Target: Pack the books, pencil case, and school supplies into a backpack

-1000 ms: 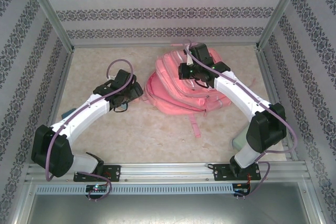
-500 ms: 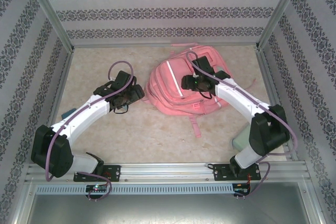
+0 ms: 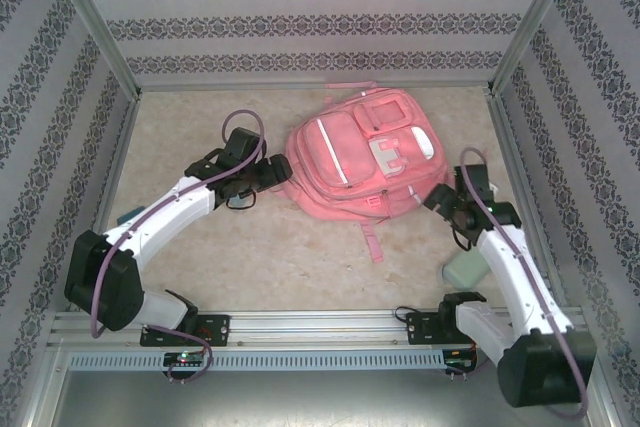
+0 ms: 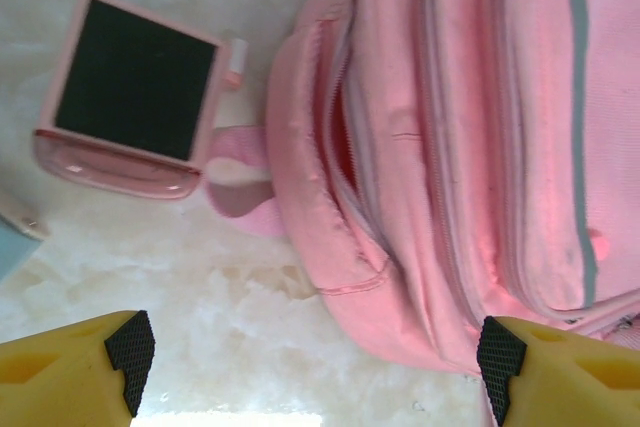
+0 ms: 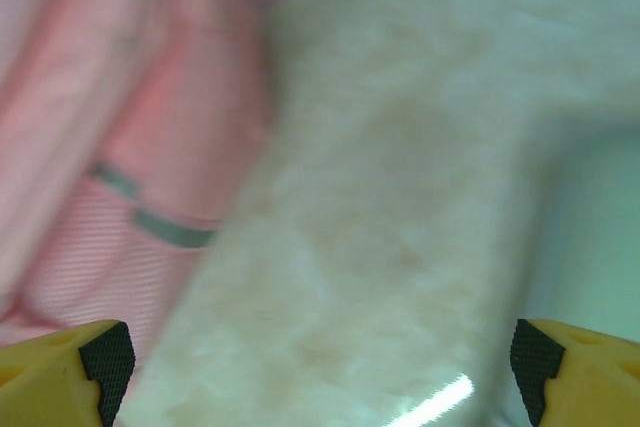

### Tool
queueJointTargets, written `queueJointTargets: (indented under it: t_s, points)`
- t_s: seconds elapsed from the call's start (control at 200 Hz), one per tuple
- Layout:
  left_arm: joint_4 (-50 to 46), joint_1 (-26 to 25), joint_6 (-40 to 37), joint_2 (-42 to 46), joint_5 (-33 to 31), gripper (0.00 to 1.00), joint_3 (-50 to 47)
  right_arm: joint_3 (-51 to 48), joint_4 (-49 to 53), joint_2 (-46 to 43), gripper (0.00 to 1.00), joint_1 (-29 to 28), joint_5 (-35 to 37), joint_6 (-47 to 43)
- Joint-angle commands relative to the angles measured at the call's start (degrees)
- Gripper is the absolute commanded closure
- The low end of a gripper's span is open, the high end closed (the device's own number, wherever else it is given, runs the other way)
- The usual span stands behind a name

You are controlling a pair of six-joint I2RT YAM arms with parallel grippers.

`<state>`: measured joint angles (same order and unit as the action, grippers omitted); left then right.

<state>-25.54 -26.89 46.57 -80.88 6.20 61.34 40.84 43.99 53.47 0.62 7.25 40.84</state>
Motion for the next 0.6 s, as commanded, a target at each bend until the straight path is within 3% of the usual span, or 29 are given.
queueJointTargets:
  t_s: [0.0,0.2,0.375,0.595]
  points:
    - [5.03,-1.61,-2.87,-1.01,4.13,0.16,2.76,-1.85,7.14,-1.71,0.02,6.52,-0.92,0.92]
    - [5.60,-3.19,-4.13,-1.92,4.95,0.07,5.16,-0.97,10.69,3.08,0.02,12.22,2.02,2.77]
    - [4.98,-3.30,-4.41,-1.63,4.65,0.06,5.46,-2.91,8.89,8.63,0.02,18.92,-3.64,2.68]
    - [3.99,-3.29,-4.52,-2.86,4.21,0.06,5.92,-3.82,3.42,13.83,0.02,19.66,-8.55,0.89]
